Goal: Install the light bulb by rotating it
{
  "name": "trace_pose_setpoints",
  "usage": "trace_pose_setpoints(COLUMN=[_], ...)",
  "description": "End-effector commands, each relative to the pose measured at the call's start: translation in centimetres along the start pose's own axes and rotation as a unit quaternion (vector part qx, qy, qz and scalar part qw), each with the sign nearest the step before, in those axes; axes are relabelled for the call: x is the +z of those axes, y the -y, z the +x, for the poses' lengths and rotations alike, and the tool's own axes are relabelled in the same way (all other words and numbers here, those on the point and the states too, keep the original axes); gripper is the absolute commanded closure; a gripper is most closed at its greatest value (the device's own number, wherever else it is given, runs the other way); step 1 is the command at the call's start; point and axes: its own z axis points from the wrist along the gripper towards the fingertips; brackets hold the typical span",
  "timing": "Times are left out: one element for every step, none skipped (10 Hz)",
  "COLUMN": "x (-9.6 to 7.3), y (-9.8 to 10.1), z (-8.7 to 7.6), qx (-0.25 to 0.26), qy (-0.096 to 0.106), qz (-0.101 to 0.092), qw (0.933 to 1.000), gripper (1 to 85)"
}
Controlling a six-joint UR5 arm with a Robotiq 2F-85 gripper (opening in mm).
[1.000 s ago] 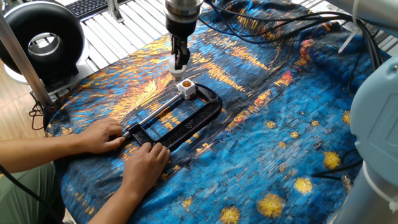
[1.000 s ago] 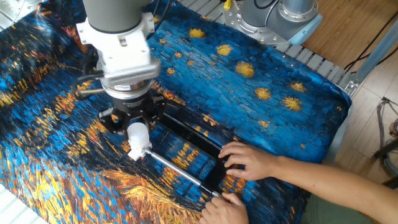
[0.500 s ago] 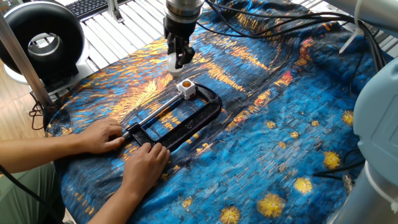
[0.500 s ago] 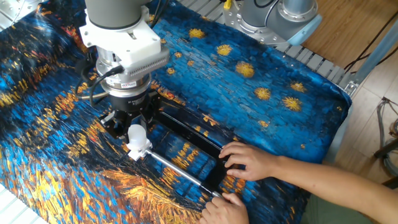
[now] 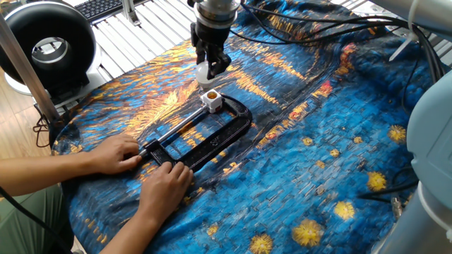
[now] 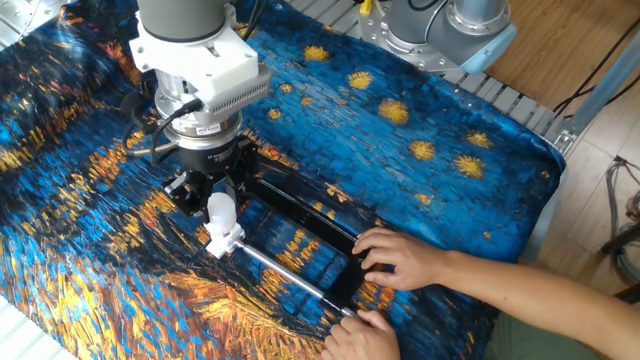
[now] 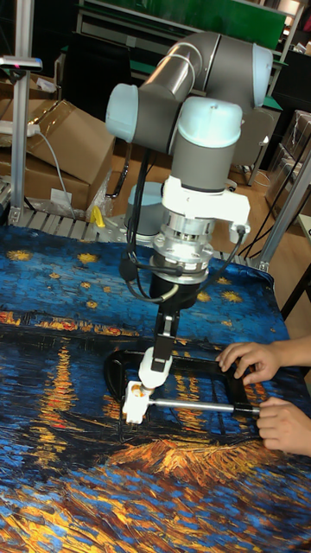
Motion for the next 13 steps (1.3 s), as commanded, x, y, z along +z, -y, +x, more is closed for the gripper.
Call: trace_pose_setpoints(x=[0.1, 0.1, 0.2, 0.2, 0.3, 0.3, 0.4, 0.6, 0.7, 0.9, 1.0, 1.1, 1.1], y=[-1.2, -1.4, -1.5, -1.6, -1.6, -1.6, -1.6, -1.6, -1.5, -1.6, -1.6, -1.7, -1.7], z=[0.6, 0.9, 0.9, 1.0, 1.0, 1.0, 1.0, 0.9, 0.8, 0.8, 0.8, 0.9, 0.9], qx=[0.0, 0.0, 0.0, -0.001, -0.001, -0.002, -0.003, -0.002, -0.004, -0.004, -0.006, -0.005, -0.005], qy=[0.003, 0.0, 0.0, 0.0, -0.001, -0.002, -0.002, -0.001, 0.0, 0.002, 0.002, 0.003, 0.003], qz=[-0.014, -0.017, -0.019, -0.02, -0.02, -0.02, -0.019, -0.018, -0.017, -0.017, -0.015, -0.015, -0.014], qw=[0.9999, 0.9998, 0.9998, 0.9998, 0.9998, 0.9998, 0.9998, 0.9998, 0.9999, 0.9998, 0.9999, 0.9999, 0.9999], gripper=[84.7, 84.7, 84.7, 84.7, 84.7, 84.7, 84.7, 84.7, 84.7, 84.7, 84.7, 84.7, 84.7])
